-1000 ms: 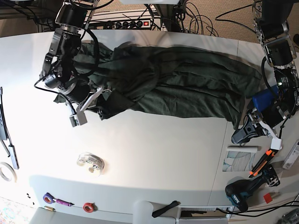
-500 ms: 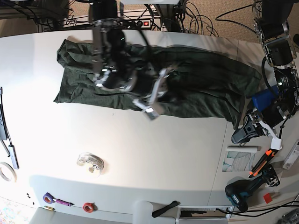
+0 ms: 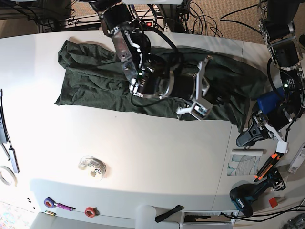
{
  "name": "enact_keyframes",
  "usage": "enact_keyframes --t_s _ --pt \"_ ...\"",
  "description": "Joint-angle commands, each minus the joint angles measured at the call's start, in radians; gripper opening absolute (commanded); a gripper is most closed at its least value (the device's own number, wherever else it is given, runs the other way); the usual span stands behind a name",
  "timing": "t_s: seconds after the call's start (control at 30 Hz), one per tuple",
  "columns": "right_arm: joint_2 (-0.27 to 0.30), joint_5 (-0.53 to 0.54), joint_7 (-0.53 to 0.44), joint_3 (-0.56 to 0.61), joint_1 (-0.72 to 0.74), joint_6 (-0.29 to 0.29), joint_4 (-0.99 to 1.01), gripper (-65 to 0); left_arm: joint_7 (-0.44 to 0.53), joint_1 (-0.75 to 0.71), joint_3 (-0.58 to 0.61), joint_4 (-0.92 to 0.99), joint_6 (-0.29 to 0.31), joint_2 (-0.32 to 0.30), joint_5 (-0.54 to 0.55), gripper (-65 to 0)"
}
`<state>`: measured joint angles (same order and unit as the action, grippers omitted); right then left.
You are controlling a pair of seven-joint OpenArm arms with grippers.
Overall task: Layout the t-shirt on the table in an organized manner, then fold the t-shirt properly
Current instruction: 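Press and smooth the folded fabric with the right gripper, then lift away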
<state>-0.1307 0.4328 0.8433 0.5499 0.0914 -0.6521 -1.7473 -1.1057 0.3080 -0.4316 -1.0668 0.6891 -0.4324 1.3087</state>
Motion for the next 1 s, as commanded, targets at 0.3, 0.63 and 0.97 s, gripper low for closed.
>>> enact_keyframes --t_s 0.3,0.63,0.97 --pt "-0.011 -0.068 -0.074 0.064 0.061 -0.005 0.057 -32.7 0.014 0.024 -0.003 -0.015 0.009 -0.019 0.017 -36.5" --pt "-0.011 -0.142 -0.092 0.079 0.061 -0.001 0.058 -31.9 0.015 0.024 -0.003 -0.015 0.009 -0.019 0.003 -36.5" --pt "-0.011 -0.117 -0.076 -0.303 0.063 0.002 -0.036 -32.0 0.019 0.024 -0.003 -0.015 0.009 -0.045 0.004 -36.5"
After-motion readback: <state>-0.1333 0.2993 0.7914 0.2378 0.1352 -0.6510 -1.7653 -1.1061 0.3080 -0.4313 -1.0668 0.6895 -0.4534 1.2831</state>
